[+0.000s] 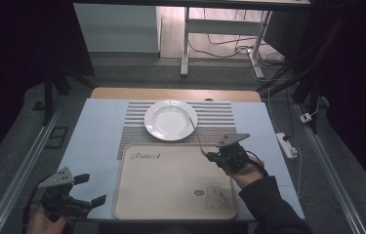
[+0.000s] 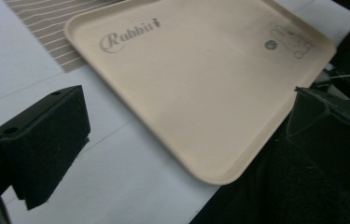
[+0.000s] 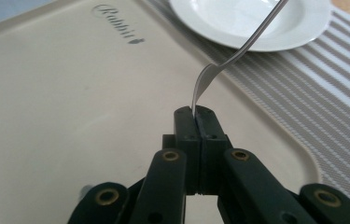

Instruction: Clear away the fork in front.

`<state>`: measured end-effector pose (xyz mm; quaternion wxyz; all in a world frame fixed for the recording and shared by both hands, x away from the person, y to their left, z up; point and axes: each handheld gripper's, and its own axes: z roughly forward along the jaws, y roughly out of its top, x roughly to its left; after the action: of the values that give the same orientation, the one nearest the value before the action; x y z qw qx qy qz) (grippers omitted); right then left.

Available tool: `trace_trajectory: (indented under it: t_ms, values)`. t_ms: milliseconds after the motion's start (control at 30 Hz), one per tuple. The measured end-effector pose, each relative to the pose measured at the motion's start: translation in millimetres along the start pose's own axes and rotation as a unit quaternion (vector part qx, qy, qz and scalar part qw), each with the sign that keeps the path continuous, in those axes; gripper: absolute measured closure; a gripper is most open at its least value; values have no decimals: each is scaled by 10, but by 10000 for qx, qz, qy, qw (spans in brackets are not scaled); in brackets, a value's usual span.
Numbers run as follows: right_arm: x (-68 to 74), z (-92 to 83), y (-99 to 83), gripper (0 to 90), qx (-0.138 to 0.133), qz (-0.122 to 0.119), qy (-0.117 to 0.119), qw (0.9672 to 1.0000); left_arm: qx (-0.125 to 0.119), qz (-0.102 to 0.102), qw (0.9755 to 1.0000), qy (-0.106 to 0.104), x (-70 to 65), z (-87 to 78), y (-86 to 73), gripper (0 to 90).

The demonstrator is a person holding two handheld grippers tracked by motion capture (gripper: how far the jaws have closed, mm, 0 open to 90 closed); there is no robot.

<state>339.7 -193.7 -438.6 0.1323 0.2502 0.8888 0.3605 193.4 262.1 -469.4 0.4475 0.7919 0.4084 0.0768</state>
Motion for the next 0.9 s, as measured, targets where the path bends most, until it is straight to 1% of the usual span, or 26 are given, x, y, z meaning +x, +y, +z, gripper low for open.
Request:
trace_trajectory:
  t_ms: [67,100,133,167,267,333,367,467,567,733,800,833,900]
  values:
    - [64,-23,-35,894,1,-57,136,9999,62,75,9999,-41,-5,45,28,0]
    - [64,-23,-35,894,1,-57,136,9999,80,95,9999,-72,-10,68,40,0]
    - [103,-36,-53,894,7,-98,217,9997,91,125,9998,-107,-10,91,52,0]
    - [103,-36,-53,894,7,-98,217,9997,99,165,9997,-135,-11,113,64,0]
    - [162,-54,-74,894,14,-162,325,9993,176,306,9993,-156,-10,179,99,0]
    - [218,-65,-96,894,-1,-208,439,9988,193,348,9990,-192,-7,222,124,0]
    - [218,-65,-96,894,-1,-208,439,9988,193,341,9990,-230,-4,244,137,0]
    - [272,-85,-112,894,-13,-242,542,9982,218,370,9986,-303,11,312,188,0]
    - [327,-113,-124,894,-33,-277,640,9976,264,413,9983,-320,18,384,249,0]
    - [422,-156,-147,894,-87,-360,838,9958,382,493,9971,-427,30,518,370,0]
    - [472,-173,-161,894,-84,-416,938,9947,409,563,9966,-430,30,572,417,0]
    - [472,-173,-161,894,-84,-416,938,9947,445,609,9963,-420,30,597,442,0]
    - [502,-179,-173,894,-81,-453,1018,9937,496,668,9955,-460,28,644,488,0]
